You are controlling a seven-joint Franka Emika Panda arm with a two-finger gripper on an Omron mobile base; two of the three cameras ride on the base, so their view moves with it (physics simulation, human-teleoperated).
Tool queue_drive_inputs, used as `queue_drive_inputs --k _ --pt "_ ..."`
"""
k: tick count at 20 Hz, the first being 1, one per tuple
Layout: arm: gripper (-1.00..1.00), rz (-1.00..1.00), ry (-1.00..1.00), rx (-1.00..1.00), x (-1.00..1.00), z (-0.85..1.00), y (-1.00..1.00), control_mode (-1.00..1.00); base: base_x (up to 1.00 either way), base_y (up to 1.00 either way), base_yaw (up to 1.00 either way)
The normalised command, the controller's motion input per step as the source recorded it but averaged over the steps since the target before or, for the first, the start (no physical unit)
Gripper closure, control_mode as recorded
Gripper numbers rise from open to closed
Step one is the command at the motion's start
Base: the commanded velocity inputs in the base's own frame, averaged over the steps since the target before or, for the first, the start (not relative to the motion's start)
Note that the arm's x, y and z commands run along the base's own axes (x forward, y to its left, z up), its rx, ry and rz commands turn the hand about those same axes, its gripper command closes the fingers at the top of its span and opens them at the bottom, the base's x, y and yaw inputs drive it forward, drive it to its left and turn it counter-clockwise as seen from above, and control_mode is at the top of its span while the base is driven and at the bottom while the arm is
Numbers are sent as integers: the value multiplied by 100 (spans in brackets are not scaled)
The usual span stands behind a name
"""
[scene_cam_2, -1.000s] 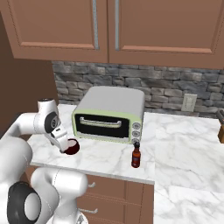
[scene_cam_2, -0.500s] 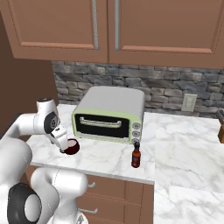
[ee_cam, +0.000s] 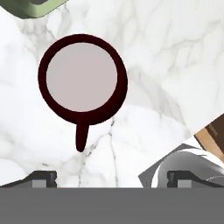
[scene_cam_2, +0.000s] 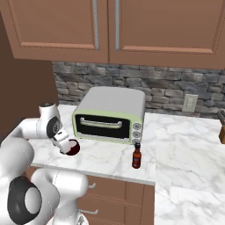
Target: Pick the mug from the counter and place it inside the microwave. Then close the microwave.
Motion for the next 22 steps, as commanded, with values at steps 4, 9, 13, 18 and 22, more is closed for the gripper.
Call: queue_drive_inputs --k 4,9,13,18,22 --pt "-100 0 0 0 22 -11 0 -100 0 0 0" --pt "-100 0 0 0 22 -1 0 -100 0 0 0" --pt "-100 0 0 0 20 0 0 -100 0 0 0" --pt "-100 0 0 0 2 -8 0 -100 0 0 0" --pt "-100 0 0 0 0 -19 0 -100 0 0 0"
